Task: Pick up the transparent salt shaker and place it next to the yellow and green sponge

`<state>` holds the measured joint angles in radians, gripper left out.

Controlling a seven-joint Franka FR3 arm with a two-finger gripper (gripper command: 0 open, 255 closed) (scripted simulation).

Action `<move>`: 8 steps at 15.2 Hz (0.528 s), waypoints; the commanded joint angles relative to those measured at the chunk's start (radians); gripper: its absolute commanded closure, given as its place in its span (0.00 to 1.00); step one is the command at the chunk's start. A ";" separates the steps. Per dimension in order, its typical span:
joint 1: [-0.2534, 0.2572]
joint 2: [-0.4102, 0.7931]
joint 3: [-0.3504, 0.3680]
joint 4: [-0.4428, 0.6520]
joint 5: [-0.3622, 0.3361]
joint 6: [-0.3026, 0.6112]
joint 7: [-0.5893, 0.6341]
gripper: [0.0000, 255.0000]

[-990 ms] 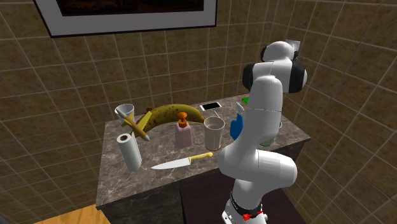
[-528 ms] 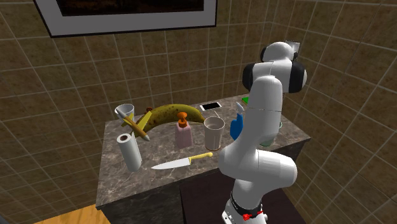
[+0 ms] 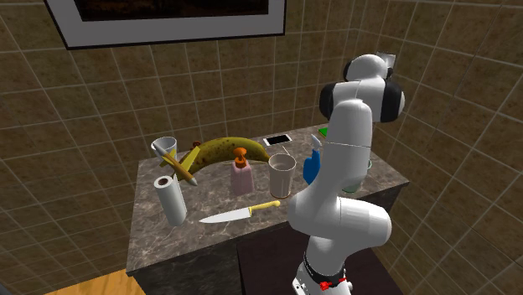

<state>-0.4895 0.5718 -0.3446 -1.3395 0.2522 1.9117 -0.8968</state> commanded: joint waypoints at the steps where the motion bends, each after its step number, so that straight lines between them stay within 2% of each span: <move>1: -0.004 -0.007 -0.003 0.041 -0.004 -0.047 0.005 0.00; 3: -0.009 -0.015 -0.006 0.089 -0.009 -0.102 0.010 0.00; 8: -0.009 -0.015 -0.005 0.089 -0.009 -0.102 0.010 0.00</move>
<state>-0.4988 0.5571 -0.3500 -1.2507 0.2437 1.8107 -0.8865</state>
